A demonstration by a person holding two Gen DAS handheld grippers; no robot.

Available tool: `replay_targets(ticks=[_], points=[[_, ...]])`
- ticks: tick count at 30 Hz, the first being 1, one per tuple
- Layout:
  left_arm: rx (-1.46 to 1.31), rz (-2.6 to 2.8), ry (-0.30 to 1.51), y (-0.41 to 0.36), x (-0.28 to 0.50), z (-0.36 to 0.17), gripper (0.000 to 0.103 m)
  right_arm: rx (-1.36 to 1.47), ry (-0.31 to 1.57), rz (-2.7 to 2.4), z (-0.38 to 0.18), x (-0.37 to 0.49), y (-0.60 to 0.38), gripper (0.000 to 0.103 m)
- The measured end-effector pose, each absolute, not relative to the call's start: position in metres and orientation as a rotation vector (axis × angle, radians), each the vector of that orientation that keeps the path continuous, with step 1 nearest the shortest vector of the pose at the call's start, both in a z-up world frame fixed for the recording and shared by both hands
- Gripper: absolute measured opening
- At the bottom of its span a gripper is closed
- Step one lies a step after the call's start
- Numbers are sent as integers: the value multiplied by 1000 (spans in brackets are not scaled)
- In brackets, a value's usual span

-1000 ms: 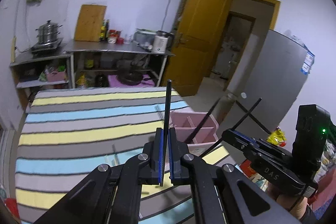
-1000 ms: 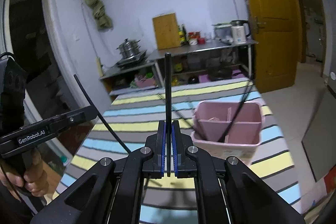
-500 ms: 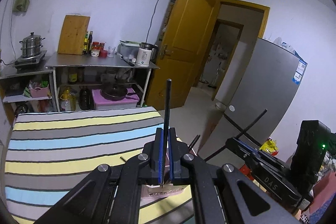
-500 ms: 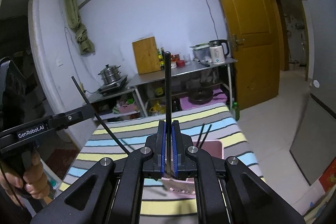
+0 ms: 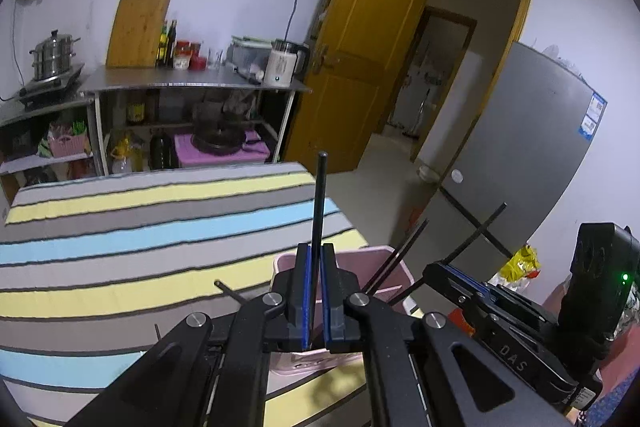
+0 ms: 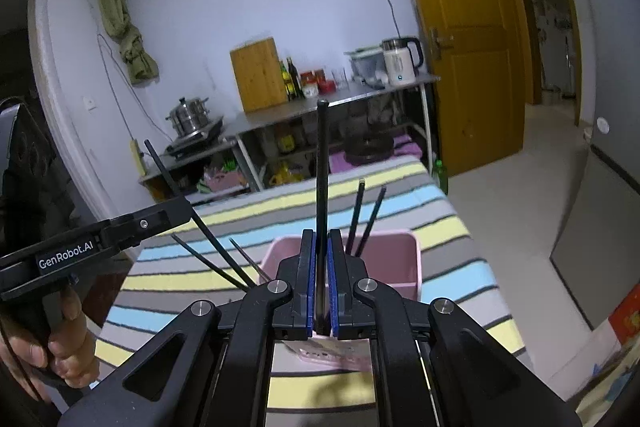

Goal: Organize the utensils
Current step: 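Lower and open the left tool into the pink holder while the right tool releases its chopstick there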

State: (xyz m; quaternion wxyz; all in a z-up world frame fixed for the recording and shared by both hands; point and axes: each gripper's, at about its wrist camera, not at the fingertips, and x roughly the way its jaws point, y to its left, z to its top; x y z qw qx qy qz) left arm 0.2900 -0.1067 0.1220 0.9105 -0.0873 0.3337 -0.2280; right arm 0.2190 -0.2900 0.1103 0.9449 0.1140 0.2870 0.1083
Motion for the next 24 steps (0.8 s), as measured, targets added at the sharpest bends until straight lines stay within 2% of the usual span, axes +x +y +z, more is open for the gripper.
replay_targets(ticks=[11,14,17,19,24], points=[[-173,-443,767,-104,301,79,4,236,680,229,75,235,-284,5],[-173,-442,761,-103,300,79,5,241,698,229,70,236,-285,6],[-176,-446,735,-100,294,84,10,239,699,223,73,234,-285,7],[-170,-449,712,-98,285,89,14,238,686,220,77,229,-286,15],[-155,-440,670,-89,264,100,15,233,667,214,84,216,-289,16]])
